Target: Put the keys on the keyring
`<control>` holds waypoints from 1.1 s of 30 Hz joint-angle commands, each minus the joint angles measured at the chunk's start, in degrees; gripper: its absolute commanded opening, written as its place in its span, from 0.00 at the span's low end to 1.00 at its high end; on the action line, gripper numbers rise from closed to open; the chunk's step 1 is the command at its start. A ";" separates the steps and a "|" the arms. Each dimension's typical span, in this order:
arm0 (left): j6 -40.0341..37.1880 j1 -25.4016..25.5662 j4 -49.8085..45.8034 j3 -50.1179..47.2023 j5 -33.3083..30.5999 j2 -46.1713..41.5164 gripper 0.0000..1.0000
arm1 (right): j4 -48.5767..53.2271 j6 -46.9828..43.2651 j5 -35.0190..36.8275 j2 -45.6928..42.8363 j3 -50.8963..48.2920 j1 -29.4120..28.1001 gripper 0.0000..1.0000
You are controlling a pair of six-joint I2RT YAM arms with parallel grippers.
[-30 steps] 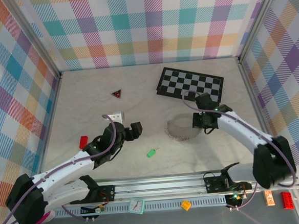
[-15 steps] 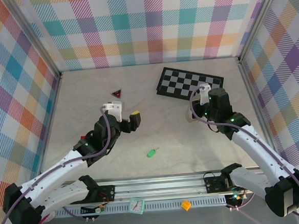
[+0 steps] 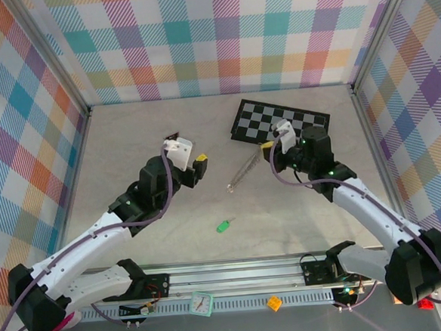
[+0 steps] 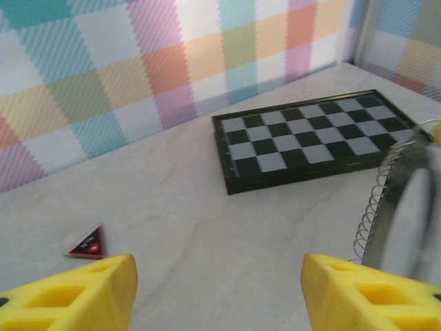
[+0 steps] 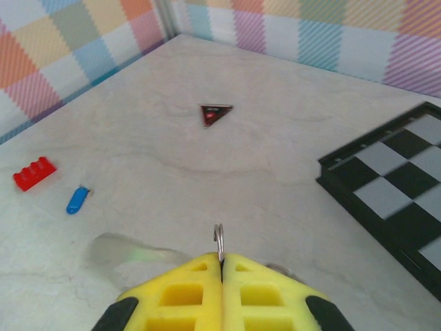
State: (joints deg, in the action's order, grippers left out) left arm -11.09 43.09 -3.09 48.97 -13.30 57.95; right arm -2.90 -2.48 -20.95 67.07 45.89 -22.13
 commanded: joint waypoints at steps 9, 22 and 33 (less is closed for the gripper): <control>-17.06 -7.17 0.99 4.66 23.89 2.93 0.43 | -10.21 -13.97 -20.98 4.33 4.07 -0.11 0.00; -23.54 -7.41 -2.59 8.28 42.93 9.66 0.33 | -4.43 -22.04 -34.01 7.79 7.51 -0.87 0.00; -23.90 -7.41 -5.61 9.76 46.17 12.34 0.36 | 4.52 -29.29 -34.77 8.29 10.12 -4.05 0.00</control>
State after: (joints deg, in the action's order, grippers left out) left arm -34.15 36.05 -7.46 56.60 30.22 69.87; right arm -1.13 -27.75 -52.64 74.87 53.82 -25.39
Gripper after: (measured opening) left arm 0.358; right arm 0.046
